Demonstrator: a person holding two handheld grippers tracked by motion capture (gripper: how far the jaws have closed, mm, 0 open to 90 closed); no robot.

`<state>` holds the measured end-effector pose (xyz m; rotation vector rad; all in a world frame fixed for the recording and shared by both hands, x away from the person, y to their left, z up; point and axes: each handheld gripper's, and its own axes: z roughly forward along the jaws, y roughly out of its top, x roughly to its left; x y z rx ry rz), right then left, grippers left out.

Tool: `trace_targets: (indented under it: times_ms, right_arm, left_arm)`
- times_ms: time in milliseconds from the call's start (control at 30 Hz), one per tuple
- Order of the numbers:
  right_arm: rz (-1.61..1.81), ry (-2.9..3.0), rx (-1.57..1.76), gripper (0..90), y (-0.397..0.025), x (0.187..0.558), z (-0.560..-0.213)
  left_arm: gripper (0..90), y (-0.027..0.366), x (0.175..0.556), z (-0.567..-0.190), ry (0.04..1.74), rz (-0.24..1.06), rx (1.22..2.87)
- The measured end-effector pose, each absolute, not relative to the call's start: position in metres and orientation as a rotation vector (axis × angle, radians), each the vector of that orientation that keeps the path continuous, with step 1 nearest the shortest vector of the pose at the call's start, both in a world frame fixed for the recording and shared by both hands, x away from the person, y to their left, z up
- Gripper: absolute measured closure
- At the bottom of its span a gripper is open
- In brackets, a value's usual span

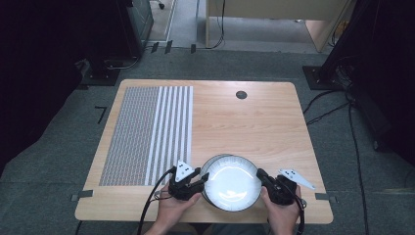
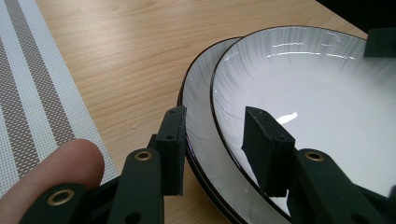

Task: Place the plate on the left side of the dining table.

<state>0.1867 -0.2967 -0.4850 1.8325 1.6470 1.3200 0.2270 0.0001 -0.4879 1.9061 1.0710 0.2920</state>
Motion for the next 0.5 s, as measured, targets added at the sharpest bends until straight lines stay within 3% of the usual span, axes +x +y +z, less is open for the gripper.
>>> trace_targets:
  times_ms: [167, 500]
  right_arm:
    - [1.339, 1.619, 1.833, 89.3, -0.3, 0.181, -0.484]
    - [1.364, 1.627, 1.821, 88.5, -0.3, 0.179, -0.488]
  left_arm:
    - [60.0, -0.004, 0.222, -0.48, 1.032, 0.332, 1.878]
    - [57.4, -0.015, 0.23, -0.491, 1.04, 0.215, 1.964]
